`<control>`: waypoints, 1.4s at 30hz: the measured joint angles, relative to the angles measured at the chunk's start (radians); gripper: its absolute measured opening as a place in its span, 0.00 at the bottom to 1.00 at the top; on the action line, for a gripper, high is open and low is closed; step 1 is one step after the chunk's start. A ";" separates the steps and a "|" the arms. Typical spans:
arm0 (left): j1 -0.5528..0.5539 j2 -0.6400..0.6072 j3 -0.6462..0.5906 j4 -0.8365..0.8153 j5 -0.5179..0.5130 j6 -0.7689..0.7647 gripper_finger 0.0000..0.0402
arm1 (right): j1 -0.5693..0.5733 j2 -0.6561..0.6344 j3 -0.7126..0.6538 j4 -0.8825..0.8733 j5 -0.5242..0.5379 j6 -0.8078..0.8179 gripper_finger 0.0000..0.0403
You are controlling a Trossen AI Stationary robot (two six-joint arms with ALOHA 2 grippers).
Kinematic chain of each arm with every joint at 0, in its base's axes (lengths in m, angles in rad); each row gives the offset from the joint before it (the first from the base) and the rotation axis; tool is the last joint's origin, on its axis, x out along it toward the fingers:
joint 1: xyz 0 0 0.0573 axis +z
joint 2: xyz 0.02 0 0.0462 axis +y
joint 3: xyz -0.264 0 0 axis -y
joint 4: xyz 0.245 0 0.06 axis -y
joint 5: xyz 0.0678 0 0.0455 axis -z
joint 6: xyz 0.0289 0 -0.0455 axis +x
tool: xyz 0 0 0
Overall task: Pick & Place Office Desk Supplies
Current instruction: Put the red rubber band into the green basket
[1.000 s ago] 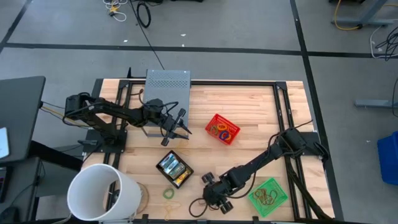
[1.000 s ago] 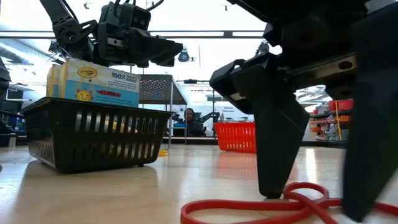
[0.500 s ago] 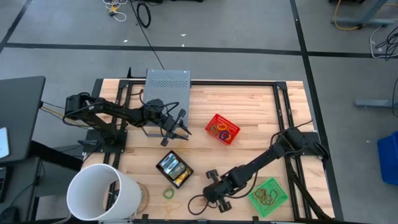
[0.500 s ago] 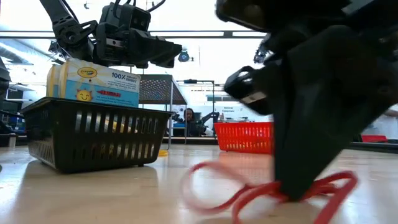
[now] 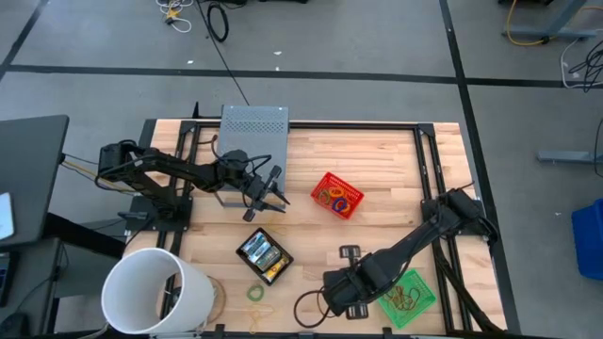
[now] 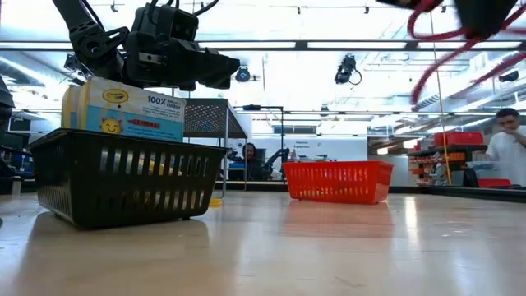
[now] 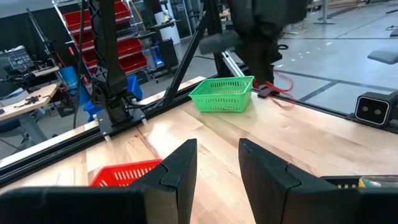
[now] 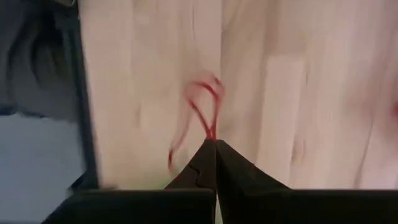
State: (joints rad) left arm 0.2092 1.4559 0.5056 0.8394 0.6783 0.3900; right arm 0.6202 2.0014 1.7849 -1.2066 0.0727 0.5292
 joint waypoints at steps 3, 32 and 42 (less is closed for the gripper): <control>0.000 0.000 0.000 0.000 0.003 0.001 0.32 | 0.008 -0.001 0.066 -0.121 -0.060 0.097 0.00; 0.000 0.000 0.000 0.001 -0.003 0.005 0.32 | 0.092 0.000 -0.255 -0.083 -0.516 0.487 0.10; 0.000 0.000 0.000 -0.007 -0.005 0.002 0.32 | 0.069 -0.001 -0.255 -0.091 -0.500 0.508 0.47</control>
State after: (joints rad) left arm 0.2092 1.4559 0.5056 0.8323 0.6735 0.3916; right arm 0.6889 2.0006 1.5303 -1.2972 -0.4274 1.0370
